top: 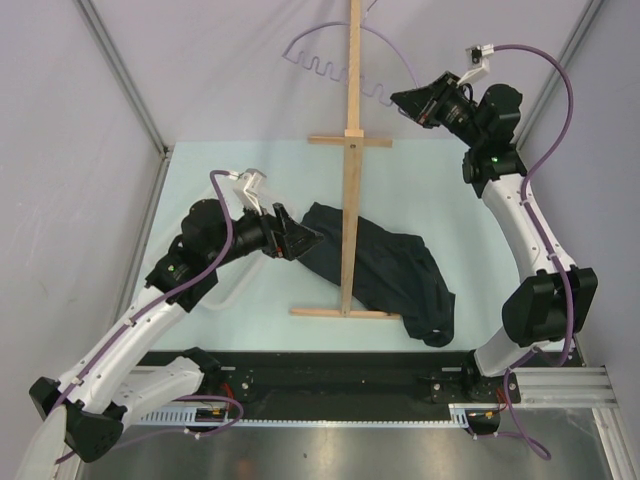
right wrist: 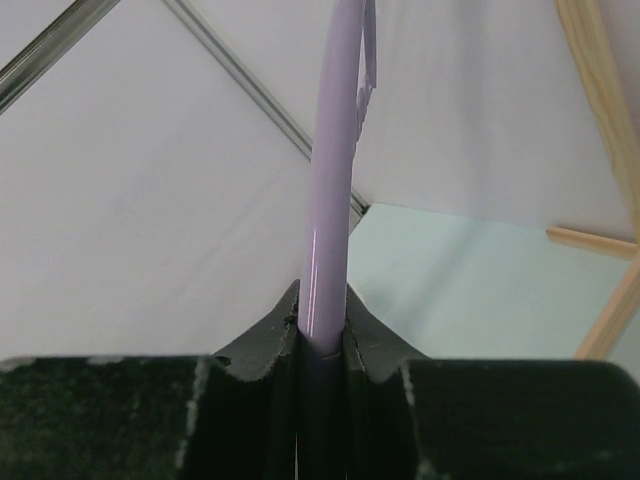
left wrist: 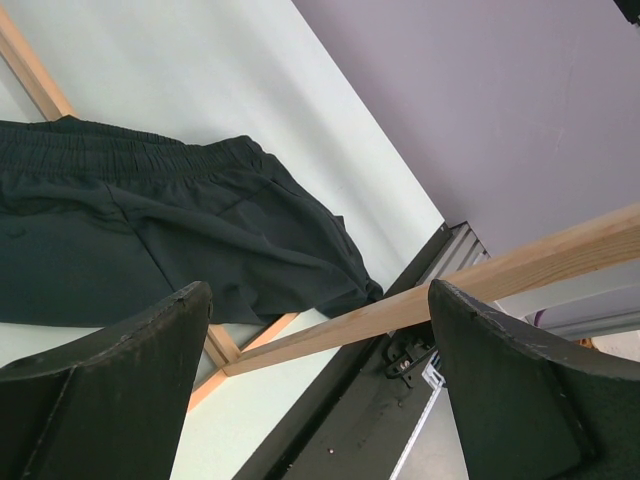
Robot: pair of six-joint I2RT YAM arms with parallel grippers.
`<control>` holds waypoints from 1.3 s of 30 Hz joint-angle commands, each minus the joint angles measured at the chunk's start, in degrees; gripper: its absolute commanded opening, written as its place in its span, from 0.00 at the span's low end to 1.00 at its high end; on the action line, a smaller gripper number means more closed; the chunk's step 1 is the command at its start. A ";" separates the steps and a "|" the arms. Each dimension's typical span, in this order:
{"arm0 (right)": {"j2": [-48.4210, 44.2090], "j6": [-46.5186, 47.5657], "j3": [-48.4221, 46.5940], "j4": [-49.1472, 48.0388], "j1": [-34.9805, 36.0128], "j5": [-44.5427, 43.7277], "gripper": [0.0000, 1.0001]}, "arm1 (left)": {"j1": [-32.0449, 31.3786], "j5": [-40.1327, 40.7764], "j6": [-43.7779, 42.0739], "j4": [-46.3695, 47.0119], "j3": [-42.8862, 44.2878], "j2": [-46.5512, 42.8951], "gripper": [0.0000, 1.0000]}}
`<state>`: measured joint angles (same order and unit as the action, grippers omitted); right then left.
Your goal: Remove the shorts from the hanger
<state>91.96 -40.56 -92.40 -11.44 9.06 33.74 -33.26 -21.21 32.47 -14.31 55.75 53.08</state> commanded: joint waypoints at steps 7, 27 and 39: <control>-5.13 2.59 -3.75 -2.35 0.52 -2.01 0.00 | -0.32 -0.67 -1.00 1.56 1.56 -1.14 0.94; 0.06 -3.47 -4.37 -7.10 1.93 4.23 0.00 | -0.41 -0.06 -1.44 0.59 1.47 -2.54 0.94; 0.59 -3.83 -3.58 -3.41 -0.71 5.46 0.42 | -0.41 -0.41 -1.01 0.77 0.59 -2.81 0.95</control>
<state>93.12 -44.18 -94.43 -12.62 9.69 38.00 -33.28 -21.21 32.27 -14.33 55.75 51.55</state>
